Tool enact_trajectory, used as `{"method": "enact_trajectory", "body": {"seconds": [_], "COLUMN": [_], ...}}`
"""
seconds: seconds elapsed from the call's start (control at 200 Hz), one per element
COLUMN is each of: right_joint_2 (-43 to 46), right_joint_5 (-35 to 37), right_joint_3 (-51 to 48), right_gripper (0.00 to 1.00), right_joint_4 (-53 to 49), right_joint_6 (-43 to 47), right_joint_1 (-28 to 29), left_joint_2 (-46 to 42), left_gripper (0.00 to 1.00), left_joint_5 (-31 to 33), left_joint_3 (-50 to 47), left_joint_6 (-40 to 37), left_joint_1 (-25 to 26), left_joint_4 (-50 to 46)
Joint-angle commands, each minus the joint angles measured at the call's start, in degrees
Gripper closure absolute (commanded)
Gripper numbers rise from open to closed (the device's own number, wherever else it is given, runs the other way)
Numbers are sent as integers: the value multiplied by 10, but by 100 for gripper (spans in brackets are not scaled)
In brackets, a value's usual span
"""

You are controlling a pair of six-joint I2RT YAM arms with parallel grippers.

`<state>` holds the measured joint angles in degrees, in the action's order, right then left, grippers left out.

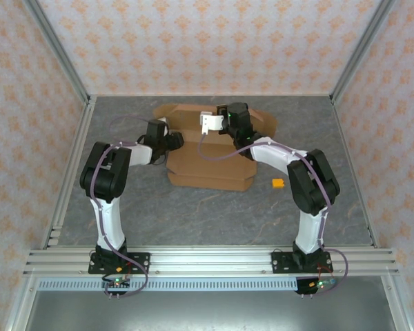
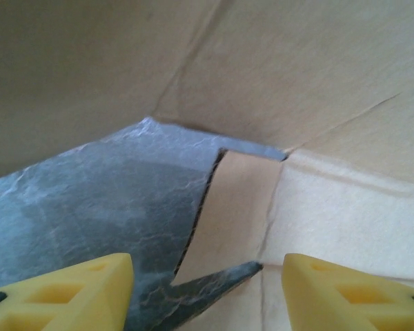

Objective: Fold the paper box

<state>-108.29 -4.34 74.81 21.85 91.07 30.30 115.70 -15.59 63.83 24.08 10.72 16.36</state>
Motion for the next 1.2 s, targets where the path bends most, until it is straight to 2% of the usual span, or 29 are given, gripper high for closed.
{"method": "enact_trajectory", "body": {"seconds": [0.0,0.24,0.465,0.56,0.786,0.956,1.196], "right_joint_2": [-3,-5,-6,-8,-11,-10,-12], "right_joint_5": [-18,-23,-21,-21,-19,-16,-10], "right_joint_3": [13,15,18,18,21,23,19], "right_gripper": [100,100,100,100,100,100,100], "right_joint_4": [-22,-29,-31,-31,-32,-35,-35], "right_joint_6": [-7,-12,-16,-20,-25,-25,-17], "right_joint_1": [-4,-7,-7,-6,-4,-3,-5], "left_joint_2": [8,34,16,12,27,40,19], "left_gripper": [40,41,66,69,68,60,55], "left_joint_5": [13,-5,-41,-49,-69,-90,-87], "left_joint_3": [36,64,60,58,72,74,56], "left_joint_6": [11,21,15,12,0,10,-7], "left_joint_1": [2,3,9,13,28,36,36], "left_joint_4": [5,-12,1,8,3,16,5]}}
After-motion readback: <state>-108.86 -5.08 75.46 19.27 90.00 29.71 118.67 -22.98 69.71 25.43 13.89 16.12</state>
